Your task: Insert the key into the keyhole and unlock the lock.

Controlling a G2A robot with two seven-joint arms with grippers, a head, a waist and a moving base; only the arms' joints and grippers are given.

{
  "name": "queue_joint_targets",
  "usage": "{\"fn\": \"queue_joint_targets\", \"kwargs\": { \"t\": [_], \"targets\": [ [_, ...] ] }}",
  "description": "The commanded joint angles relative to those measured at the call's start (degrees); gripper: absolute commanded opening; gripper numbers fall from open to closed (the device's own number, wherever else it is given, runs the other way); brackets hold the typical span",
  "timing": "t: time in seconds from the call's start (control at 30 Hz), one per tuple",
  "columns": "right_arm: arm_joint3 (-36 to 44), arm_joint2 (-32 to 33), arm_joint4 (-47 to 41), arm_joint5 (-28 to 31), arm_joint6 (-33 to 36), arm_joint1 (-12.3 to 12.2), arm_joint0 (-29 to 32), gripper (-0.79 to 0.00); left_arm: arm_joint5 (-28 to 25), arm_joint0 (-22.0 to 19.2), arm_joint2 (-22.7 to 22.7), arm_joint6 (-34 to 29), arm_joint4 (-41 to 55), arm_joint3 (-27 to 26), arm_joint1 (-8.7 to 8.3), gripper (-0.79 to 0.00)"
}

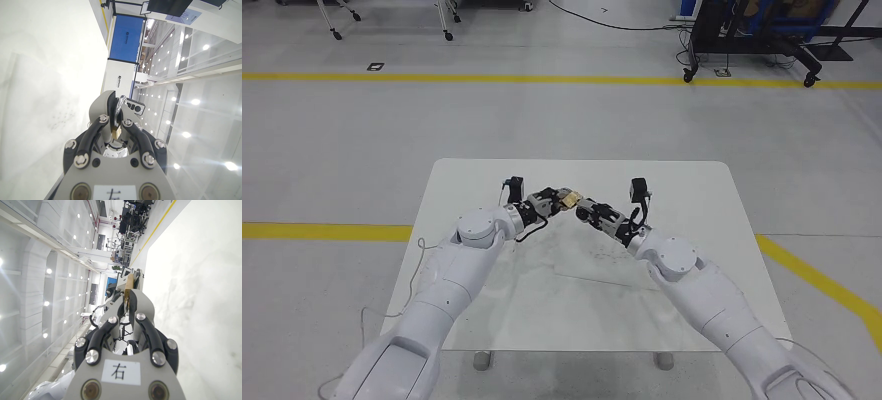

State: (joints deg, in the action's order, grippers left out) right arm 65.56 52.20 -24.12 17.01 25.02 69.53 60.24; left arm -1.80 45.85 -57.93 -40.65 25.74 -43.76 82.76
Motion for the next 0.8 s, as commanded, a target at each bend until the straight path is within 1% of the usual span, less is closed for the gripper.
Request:
{"fn": "queue_joint_targets", "kwargs": {
  "t": [0.0,0.3,0.5,0.63,0.67,0.77],
  "targets": [
    [0.15,0.26,-0.83,0.16,0.49,0.05,0.15,0.000,-0.19,-0.07,-0.13,0.14,-0.03,0.13,0.02,-0.785],
    [0.15,0.26,-0.83,0.16,0.49,0.05,0.15,0.000,-1.61,-0.05,-0.98,0.81,0.63,0.40,0.13,-0.785],
    [0.15,0.26,-0.83,0.16,0.49,0.05,0.15,0.000,-1.54,-0.02,-1.46,1.07,1.76,0.68,0.32,-0.785],
    [0.15,0.26,-0.83,0.16,0.49,0.05,0.15,0.000,-2.72,0.11,-1.90,0.81,2.44,0.53,0.39,-0.785],
    [1.20,0.41,-2.45,0.67,0.78,0.17,0.78,0.000,-3.24,0.19,-2.02,0.62,2.61,0.42,0.40,-0.785],
    [2.57,1.59,-10.39,3.03,6.28,0.40,2.41,0.000,-4.60,0.46,-2.28,-0.26,2.85,0.10,0.39,-0.785]
  ]
}}
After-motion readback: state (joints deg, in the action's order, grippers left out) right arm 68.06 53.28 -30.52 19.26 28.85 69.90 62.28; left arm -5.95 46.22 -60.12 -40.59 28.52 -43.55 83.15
